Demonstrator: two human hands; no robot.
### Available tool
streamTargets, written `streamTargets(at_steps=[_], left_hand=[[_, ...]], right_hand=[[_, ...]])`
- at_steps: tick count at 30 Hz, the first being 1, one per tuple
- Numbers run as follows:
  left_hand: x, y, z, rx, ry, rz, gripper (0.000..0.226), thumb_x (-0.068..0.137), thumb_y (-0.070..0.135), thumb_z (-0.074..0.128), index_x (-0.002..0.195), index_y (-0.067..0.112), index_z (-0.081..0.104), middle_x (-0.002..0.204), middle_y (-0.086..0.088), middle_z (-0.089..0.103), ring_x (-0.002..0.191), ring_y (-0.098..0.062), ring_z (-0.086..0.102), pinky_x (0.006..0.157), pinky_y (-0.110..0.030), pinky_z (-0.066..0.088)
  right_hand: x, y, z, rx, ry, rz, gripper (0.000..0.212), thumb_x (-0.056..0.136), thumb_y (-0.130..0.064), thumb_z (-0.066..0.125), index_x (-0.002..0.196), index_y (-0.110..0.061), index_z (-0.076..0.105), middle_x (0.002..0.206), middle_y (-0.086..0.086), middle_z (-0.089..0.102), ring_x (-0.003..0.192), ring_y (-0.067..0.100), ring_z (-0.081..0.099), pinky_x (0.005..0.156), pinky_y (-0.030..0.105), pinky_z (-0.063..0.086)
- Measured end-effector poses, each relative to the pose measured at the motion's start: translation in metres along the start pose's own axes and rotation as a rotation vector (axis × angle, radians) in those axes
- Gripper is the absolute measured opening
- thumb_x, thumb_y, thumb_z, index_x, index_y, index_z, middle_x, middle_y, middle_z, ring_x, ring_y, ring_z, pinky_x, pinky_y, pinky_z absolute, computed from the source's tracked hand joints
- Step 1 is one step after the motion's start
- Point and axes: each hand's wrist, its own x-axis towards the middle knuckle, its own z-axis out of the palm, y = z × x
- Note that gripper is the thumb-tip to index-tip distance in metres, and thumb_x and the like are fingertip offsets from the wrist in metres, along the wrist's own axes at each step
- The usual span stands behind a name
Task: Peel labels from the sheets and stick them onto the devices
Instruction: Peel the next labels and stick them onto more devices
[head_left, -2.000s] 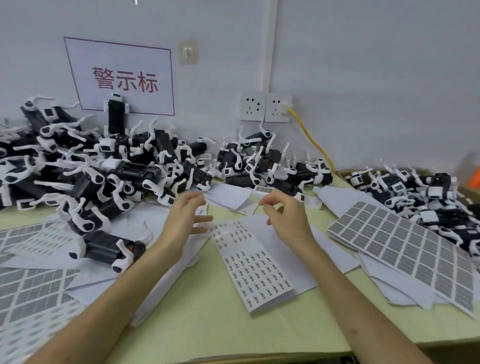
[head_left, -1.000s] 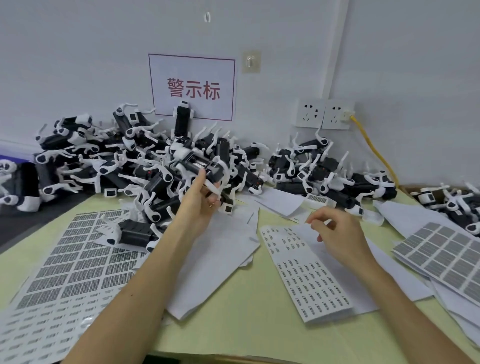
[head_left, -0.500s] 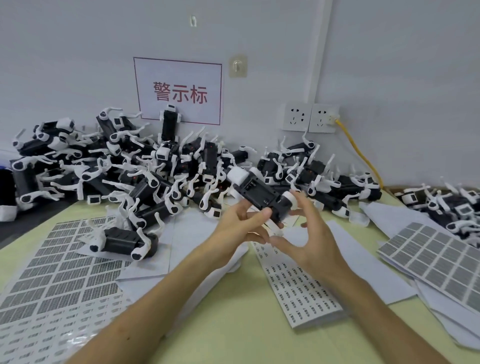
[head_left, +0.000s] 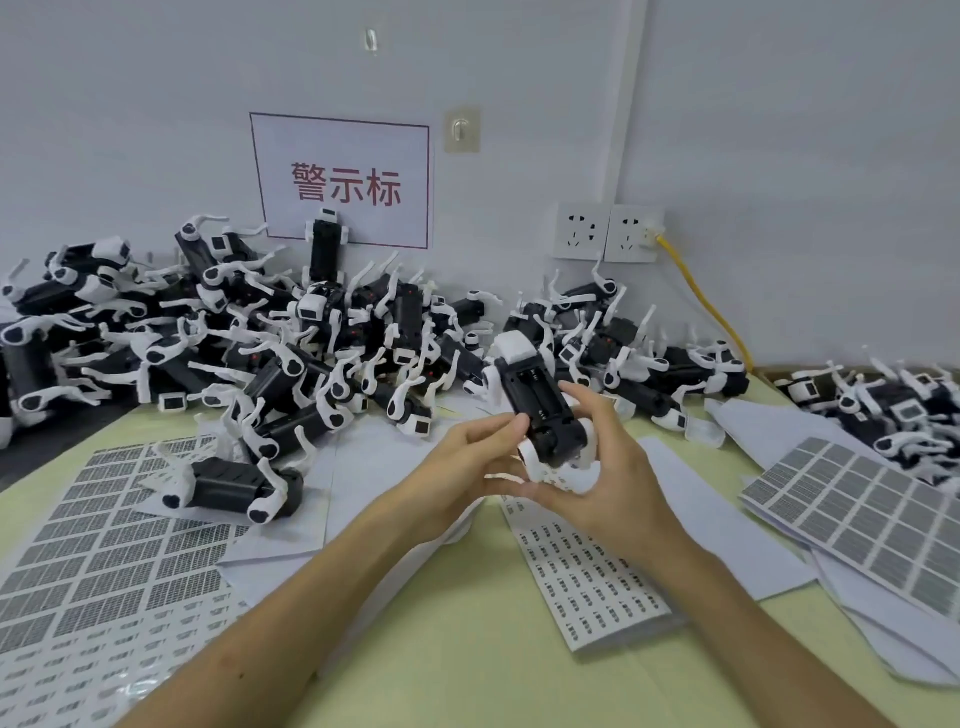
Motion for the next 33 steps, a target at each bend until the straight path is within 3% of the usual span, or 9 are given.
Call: streamTargets(at_steps=[4, 7, 11, 15, 18, 20, 24, 30, 33], left_hand=[[0.002, -0.001, 0.003, -0.064, 0.045, -0.044, 0.028, 0.097, 0.046, 0.064, 0.102, 0.022, 0.079, 0.098, -0.005, 0.075, 0.085, -0.022, 0.07, 0.078, -0.032, 0.058], [0.004, -0.001, -0.001, 0.046, 0.125, 0.019, 0.025, 0.093, 0.043, 0.069, 0.097, 0.02, 0.08, 0.099, -0.008, 0.077, 0.078, -0.02, 0.066, 0.071, -0.027, 0.053], [0.008, -0.003, -0.01, 0.086, 0.371, 0.117, 0.044, 0.097, 0.035, 0.069, 0.055, 0.024, 0.062, 0.054, 0.002, 0.05, 0.048, -0.013, 0.04, 0.05, -0.023, 0.035], [0.01, 0.002, -0.019, 0.051, 0.637, 0.146, 0.035, 0.105, 0.038, 0.057, 0.076, 0.019, 0.066, 0.059, 0.002, 0.045, 0.05, -0.011, 0.038, 0.052, -0.026, 0.034], [0.008, 0.01, -0.018, -0.139, 0.488, -0.025, 0.053, 0.105, 0.057, 0.043, 0.11, 0.012, 0.069, 0.087, -0.007, 0.065, 0.061, -0.018, 0.064, 0.059, -0.03, 0.053], [0.005, 0.011, -0.014, -0.17, 0.285, -0.143, 0.064, 0.1, 0.065, 0.043, 0.117, 0.01, 0.072, 0.105, -0.018, 0.069, 0.073, -0.029, 0.071, 0.07, -0.037, 0.057], [0.003, 0.007, -0.005, -0.099, 0.018, -0.175, 0.059, 0.094, 0.059, 0.058, 0.118, 0.008, 0.074, 0.097, -0.021, 0.072, 0.08, -0.031, 0.067, 0.076, -0.037, 0.057], [-0.002, 0.008, -0.007, -0.01, -0.118, -0.143, 0.04, 0.088, 0.046, 0.072, 0.109, 0.013, 0.078, 0.099, -0.016, 0.074, 0.094, -0.036, 0.06, 0.08, -0.04, 0.062], [-0.002, 0.01, -0.01, -0.051, -0.082, -0.218, 0.058, 0.078, 0.043, 0.081, 0.118, 0.002, 0.072, 0.098, -0.02, 0.071, 0.086, -0.033, 0.066, 0.08, -0.04, 0.062]], right_hand=[[0.001, -0.001, -0.001, 0.158, 0.076, 0.1, 0.069, 0.074, -0.051, 0.082, 0.133, -0.051, 0.047, 0.107, -0.021, 0.069, 0.084, 0.01, 0.072, 0.073, 0.016, 0.054], [0.004, -0.002, -0.011, 0.472, 0.118, 0.243, 0.044, 0.079, -0.045, 0.075, 0.119, -0.035, 0.061, 0.107, -0.001, 0.073, 0.081, 0.028, 0.074, 0.07, 0.035, 0.056], [0.009, -0.003, -0.018, 0.748, 0.168, 0.401, 0.042, 0.077, -0.044, 0.068, 0.108, -0.016, 0.063, 0.089, 0.017, 0.07, 0.067, 0.032, 0.065, 0.071, 0.04, 0.051], [0.011, -0.007, -0.02, 0.931, 0.141, 0.469, 0.037, 0.087, -0.04, 0.055, 0.105, -0.011, 0.069, 0.08, 0.017, 0.067, 0.066, 0.027, 0.058, 0.063, 0.034, 0.051], [0.011, -0.011, -0.021, 1.024, 0.059, 0.488, 0.046, 0.088, -0.041, 0.051, 0.113, -0.003, 0.062, 0.081, 0.018, 0.064, 0.07, 0.028, 0.057, 0.062, 0.036, 0.047], [0.01, -0.012, -0.019, 1.022, 0.012, 0.501, 0.047, 0.088, -0.042, 0.051, 0.112, -0.003, 0.062, 0.08, 0.016, 0.062, 0.069, 0.026, 0.057, 0.064, 0.039, 0.044], [0.01, -0.012, -0.017, 0.997, 0.039, 0.549, 0.044, 0.087, -0.046, 0.054, 0.107, -0.007, 0.064, 0.078, 0.011, 0.061, 0.067, 0.022, 0.055, 0.067, 0.04, 0.041], [0.011, -0.013, -0.017, 0.915, 0.036, 0.544, 0.056, 0.099, -0.051, 0.044, 0.122, -0.003, 0.063, 0.084, 0.005, 0.063, 0.067, 0.017, 0.056, 0.063, 0.031, 0.045], [0.01, -0.011, -0.015, 0.88, 0.014, 0.539, 0.064, 0.1, -0.056, 0.037, 0.124, -0.003, 0.063, 0.091, 0.01, 0.064, 0.074, 0.019, 0.058, 0.067, 0.031, 0.044]])
